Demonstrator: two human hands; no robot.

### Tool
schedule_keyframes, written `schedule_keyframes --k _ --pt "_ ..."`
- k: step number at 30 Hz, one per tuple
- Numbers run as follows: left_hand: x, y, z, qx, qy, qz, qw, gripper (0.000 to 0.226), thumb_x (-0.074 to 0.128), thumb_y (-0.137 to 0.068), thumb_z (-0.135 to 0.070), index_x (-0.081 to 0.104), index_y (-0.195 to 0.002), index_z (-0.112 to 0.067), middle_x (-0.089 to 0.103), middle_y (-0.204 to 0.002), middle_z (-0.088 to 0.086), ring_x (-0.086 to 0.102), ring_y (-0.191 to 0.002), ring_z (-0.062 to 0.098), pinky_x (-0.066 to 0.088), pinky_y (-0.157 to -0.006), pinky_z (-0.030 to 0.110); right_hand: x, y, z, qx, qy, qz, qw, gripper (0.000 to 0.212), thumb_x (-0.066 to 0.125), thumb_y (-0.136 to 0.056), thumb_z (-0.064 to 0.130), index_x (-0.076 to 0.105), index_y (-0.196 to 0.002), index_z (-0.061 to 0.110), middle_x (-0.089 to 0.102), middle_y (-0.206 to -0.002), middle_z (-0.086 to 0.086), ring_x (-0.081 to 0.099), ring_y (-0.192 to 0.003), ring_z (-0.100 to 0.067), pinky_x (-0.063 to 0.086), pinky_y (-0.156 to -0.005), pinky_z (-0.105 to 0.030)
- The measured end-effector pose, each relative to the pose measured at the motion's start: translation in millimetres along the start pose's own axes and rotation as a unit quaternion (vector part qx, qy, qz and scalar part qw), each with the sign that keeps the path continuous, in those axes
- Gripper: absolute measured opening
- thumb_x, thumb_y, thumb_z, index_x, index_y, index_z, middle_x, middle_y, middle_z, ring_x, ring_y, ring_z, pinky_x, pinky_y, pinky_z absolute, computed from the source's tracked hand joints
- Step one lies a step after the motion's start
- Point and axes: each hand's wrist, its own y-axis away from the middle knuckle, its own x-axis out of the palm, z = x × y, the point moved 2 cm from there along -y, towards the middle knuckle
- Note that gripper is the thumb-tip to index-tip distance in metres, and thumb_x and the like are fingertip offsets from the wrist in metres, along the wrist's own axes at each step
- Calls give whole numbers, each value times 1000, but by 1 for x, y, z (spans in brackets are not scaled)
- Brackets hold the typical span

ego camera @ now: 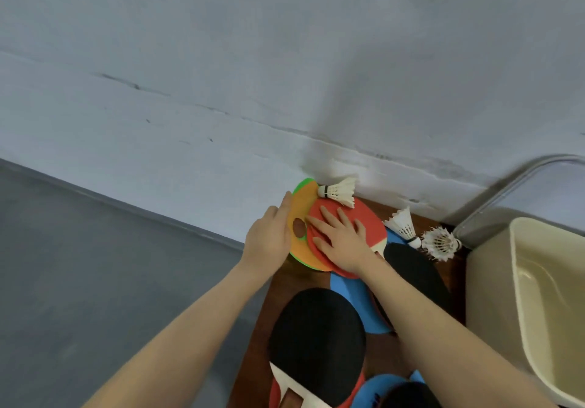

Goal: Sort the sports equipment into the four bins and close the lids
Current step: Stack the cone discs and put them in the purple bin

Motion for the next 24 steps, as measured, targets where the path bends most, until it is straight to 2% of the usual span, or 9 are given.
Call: schedule_keyframes --k 3,5,7,9,11,14,16,19,24 --pt "-9 3 -2 11 5 -35 999 53 29 -93 -27 31 -144 -12 53 -87 16 55 -69 34 48 -61 47 1 10 -1 3 -26 -1 1000 45 27 -99 45 17 -143 49 8 -158 9 2 -145 -26 3 -111 -58" --pt "-17 10 -4 30 1 -57 998 67 18 -85 -39 39 -140 -8 54 -81 16 54 -60 34 47 -53 44 3 20 -2 4 -37 4 999 45 26 -100 44 17 -143 50 8 -157 11 2 -145 -25 0 -111 -59" --pt "-22 20 -4 39 -8 -77 996 63 20 -86 -35 43 -138 -7 54 -78 15 53 -56 33 48 -49 44 6 30 -2 6 -49 9 999 44 26 -100 43 18 -143 49 8 -157 12 1 -145 -23 -1 -111 -60" --pt "-29 30 -5 16 -16 -78 997 49 30 -93 -21 41 -140 -10 54 -81 14 55 -60 33 49 -53 46 7 39 0 7 -60 11 998 44 26 -100 41 19 -143 48 9 -157 12 2 -145 -22 -1 -111 -60" --pt "-35 41 -3 -21 -22 -62 998 47 37 -97 -12 34 -144 -16 55 -89 13 56 -71 32 49 -63 47 7 49 2 13 -66 20 998 44 28 -101 39 21 -144 45 10 -157 11 2 -145 -21 -1 -111 -60" --pt "-42 63 -2 -46 -19 -20 999 48 33 -99 -16 26 -146 -22 53 -95 9 56 -81 27 48 -71 41 9 69 10 28 -64 26 997 44 30 -101 36 26 -144 40 14 -157 10 6 -145 -20 1 -112 -55" --pt "-43 80 -2 -38 3 1 999 47 30 -101 -20 24 -147 -23 50 -93 6 54 -83 22 45 -69 34 8 84 17 44 -74 -12 996 42 34 -100 36 33 -142 37 25 -153 6 18 -141 -23 11 -111 -47" --pt "-43 94 2 -41 34 -3 999 46 30 -101 -22 26 -147 -25 50 -93 4 53 -84 20 45 -69 33 -2 100 29 71 -103 -108 986 38 41 -98 34 44 -136 34 40 -139 1 33 -126 -26 22 -102 -40" --pt "-44 85 5 -67 46 -21 996 46 29 -101 -21 27 -147 -23 54 -103 8 54 -92 23 47 -78 37 -22 96 39 92 -147 -158 972 41 45 -96 31 43 -137 32 36 -143 0 30 -129 -28 22 -105 -44"
